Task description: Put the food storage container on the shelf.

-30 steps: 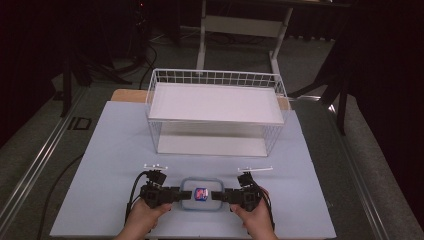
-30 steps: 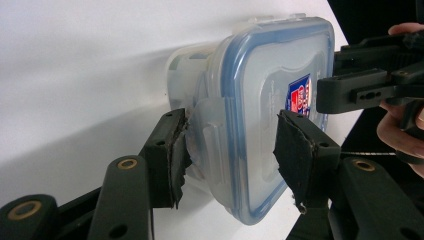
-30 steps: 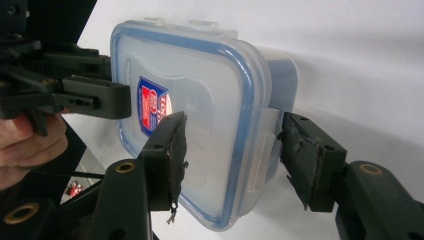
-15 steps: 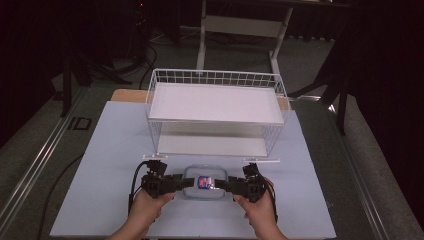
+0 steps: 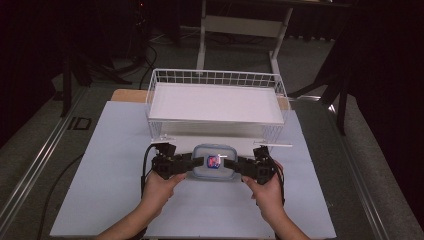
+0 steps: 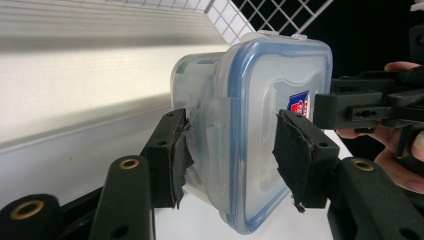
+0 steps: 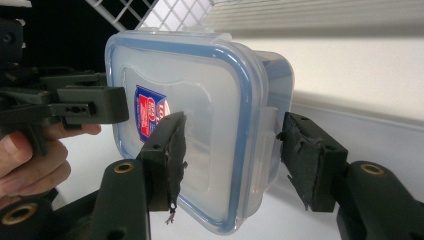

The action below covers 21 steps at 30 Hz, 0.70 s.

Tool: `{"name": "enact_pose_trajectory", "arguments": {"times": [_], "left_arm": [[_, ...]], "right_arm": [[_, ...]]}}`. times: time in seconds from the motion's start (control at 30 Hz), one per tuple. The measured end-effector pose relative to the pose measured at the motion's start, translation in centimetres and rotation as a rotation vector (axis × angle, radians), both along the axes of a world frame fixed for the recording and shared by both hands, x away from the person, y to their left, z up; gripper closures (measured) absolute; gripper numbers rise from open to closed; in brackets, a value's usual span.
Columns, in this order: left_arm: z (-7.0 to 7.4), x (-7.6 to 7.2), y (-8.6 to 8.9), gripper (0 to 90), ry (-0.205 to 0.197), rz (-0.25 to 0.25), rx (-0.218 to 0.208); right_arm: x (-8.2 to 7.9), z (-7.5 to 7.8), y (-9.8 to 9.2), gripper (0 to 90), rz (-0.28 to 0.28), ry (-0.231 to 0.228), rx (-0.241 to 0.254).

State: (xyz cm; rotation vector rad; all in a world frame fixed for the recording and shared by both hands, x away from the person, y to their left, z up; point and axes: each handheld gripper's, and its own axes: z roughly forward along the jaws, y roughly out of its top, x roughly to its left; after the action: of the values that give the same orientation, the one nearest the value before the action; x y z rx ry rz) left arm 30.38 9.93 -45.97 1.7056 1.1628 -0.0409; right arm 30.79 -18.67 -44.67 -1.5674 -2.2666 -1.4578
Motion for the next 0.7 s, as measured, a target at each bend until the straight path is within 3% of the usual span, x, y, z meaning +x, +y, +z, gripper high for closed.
{"name": "enact_pose_trajectory", "arguments": {"times": [0.2,0.27,0.33,0.7], "left_arm": [[-1.7,1.9,-1.1,49.3,-0.001,0.003,0.006],[-1.8,2.2,-1.2,49.2,-0.004,0.008,0.008],[-2.0,3.0,-1.3,49.2,-0.027,0.015,0.011],[-3.8,5.2,-1.0,48.9,-0.038,0.06,-0.021]], "right_arm": [[1.9,-1.5,-1.0,44.0,-0.01,-0.032,0.002],[2.2,-1.7,-1.2,44.0,-0.011,-0.034,0.005],[3.1,-2.4,-1.4,44.0,-0.032,-0.024,0.039],[5.3,-3.9,-0.9,44.0,-0.063,-0.022,0.045]]}}
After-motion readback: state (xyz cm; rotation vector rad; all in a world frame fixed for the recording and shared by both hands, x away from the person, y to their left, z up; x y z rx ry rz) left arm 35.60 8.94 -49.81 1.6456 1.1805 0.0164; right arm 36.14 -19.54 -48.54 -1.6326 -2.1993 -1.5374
